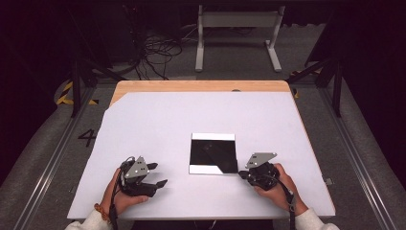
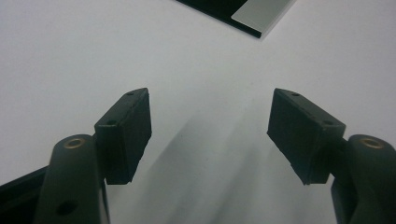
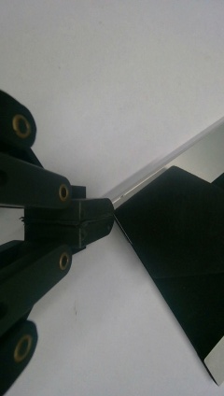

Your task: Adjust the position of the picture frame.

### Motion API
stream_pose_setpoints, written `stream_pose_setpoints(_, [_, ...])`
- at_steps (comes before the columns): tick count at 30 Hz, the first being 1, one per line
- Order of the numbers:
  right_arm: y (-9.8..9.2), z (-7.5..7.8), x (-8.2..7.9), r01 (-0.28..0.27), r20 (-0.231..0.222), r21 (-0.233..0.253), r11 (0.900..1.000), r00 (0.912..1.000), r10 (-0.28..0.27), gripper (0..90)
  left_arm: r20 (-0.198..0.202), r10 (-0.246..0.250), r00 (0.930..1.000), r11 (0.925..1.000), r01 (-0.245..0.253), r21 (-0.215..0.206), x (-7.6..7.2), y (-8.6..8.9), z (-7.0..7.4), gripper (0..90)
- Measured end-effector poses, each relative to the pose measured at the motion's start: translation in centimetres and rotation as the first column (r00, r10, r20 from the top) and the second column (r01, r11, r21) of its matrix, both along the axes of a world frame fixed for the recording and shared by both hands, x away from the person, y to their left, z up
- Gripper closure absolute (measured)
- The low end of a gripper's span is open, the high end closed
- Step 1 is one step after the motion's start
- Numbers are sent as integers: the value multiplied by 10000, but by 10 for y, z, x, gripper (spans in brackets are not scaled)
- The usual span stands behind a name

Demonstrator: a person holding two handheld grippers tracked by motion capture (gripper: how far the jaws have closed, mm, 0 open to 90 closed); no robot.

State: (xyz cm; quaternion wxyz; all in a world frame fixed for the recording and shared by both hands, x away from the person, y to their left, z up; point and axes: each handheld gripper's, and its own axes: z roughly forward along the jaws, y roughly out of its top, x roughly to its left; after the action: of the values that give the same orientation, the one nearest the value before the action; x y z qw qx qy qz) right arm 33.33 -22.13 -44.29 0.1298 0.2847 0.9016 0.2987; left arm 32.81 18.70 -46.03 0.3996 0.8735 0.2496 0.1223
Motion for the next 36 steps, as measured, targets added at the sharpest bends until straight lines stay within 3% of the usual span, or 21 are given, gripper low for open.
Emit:
stream_pose_setpoints(10, [1,2,1,-164,-264,-172,9997,9995,160,900,-40,-2,10000,10000,3,96,0,0,-1,300])
stream_pose_setpoints(14, [3,2,3,-52,-421,-137,9999,9991,46,900,-135,14,9999,10000,-15,-71,0,0,-1,291])
stream_pose_setpoints(36, [1,3,2,37,-134,181,9998,9999,-35,900,-142,99,9999,9999,-100,-63,1,3,0,272])
